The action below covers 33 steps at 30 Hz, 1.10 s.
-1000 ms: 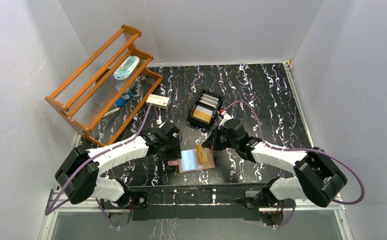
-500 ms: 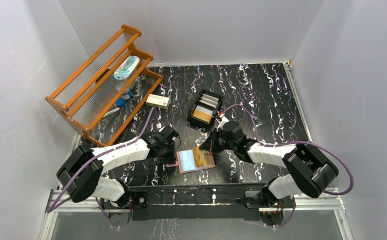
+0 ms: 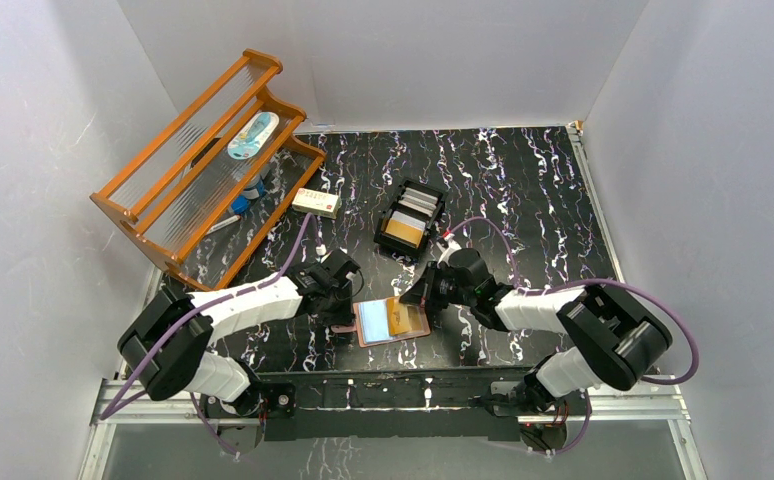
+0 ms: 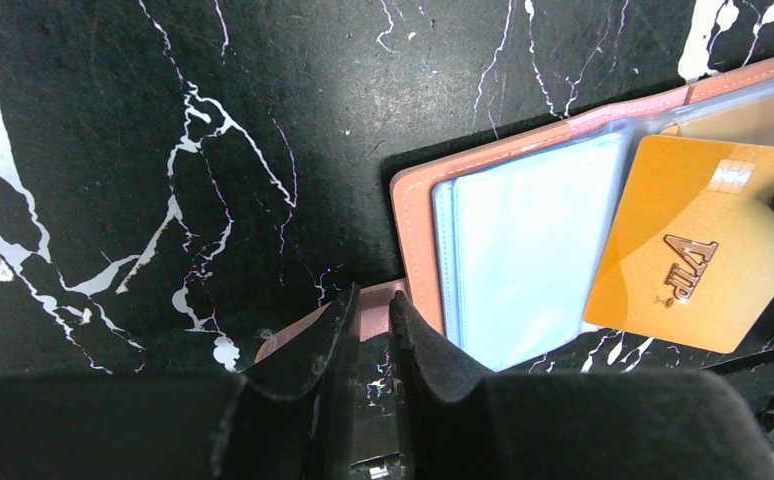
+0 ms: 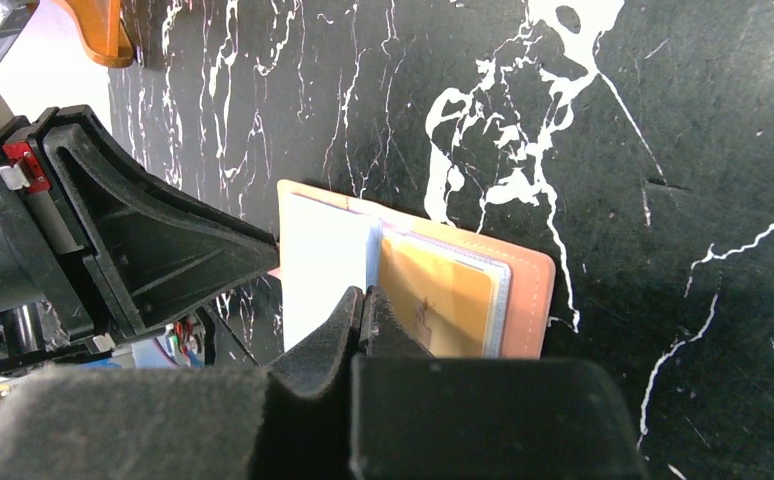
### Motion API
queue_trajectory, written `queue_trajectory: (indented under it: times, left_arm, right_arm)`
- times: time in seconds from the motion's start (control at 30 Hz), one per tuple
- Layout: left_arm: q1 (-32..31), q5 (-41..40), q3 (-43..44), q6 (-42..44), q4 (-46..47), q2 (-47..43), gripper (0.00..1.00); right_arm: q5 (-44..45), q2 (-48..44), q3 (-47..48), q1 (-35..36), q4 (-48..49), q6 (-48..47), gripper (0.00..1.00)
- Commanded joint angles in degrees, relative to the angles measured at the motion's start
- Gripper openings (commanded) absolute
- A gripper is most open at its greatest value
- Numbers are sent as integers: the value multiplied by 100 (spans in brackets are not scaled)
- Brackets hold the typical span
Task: Put the credit cards into the card holder
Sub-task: Insert the credit card into the card holder.
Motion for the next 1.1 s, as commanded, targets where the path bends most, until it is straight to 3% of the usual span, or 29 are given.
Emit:
queue_trajectory:
  times: [0.0, 0.5, 0.7, 1.07]
  left_arm:
    - [2, 136, -85, 66, 239, 268, 15]
    - [1, 311, -4, 199, 538, 552, 15]
    - [-4, 290, 52, 234, 542, 689, 15]
    - [1, 290, 275, 314, 508, 993, 15]
  right_arm:
    - [-74, 214, -91, -27, 664, 176, 0]
    - [-491, 596, -167, -115, 1226, 100, 0]
    - [-861, 479, -211, -547, 1115, 117, 0]
    - [-878, 422, -395, -573, 788, 224, 0]
